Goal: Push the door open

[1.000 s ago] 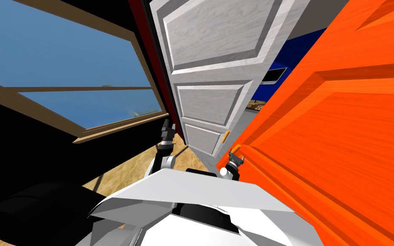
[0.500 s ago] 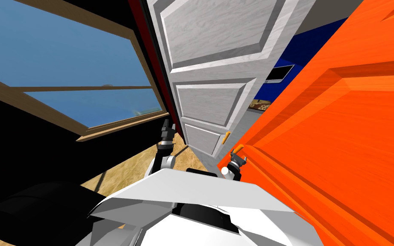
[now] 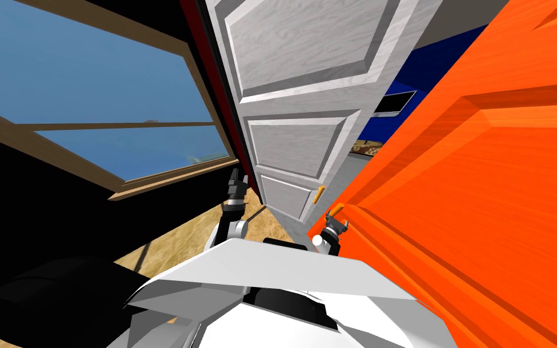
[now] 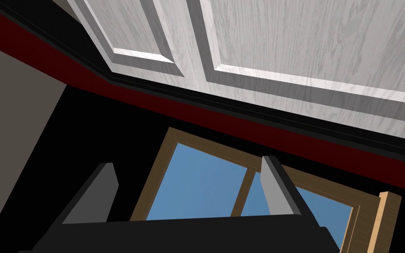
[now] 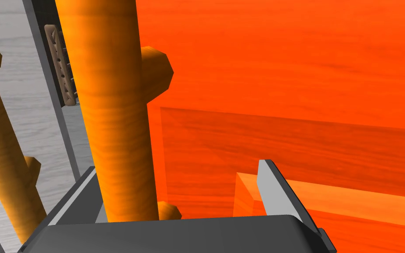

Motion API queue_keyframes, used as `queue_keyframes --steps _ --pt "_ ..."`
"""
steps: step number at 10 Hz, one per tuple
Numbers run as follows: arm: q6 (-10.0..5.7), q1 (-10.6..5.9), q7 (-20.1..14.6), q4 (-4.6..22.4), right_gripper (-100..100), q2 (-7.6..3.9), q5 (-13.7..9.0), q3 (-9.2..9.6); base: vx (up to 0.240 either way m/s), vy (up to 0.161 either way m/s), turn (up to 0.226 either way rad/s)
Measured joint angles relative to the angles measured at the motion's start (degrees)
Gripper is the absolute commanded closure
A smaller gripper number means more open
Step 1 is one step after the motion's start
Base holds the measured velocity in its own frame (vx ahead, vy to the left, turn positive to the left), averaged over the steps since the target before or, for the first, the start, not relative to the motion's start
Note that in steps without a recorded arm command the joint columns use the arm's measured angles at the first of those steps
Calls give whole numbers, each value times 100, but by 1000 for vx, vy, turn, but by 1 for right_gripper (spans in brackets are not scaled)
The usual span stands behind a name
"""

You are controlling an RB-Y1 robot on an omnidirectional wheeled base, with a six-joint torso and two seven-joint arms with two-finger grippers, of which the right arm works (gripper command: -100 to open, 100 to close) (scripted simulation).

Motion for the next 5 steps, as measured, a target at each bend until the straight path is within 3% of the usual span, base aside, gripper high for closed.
queue_keyframes --steps 2,3,4,5 --pt "38 60 41 -99 100 12 1 5 0 13 -1" --pt "59 88 26 -130 100 -16 -3 7 31 -13 131" --pt "66 22 51 -58 100 26 -18 -59 56 -58 137" --pt "95 94 113 -160 100 69 -17 -104 32 -72 66"
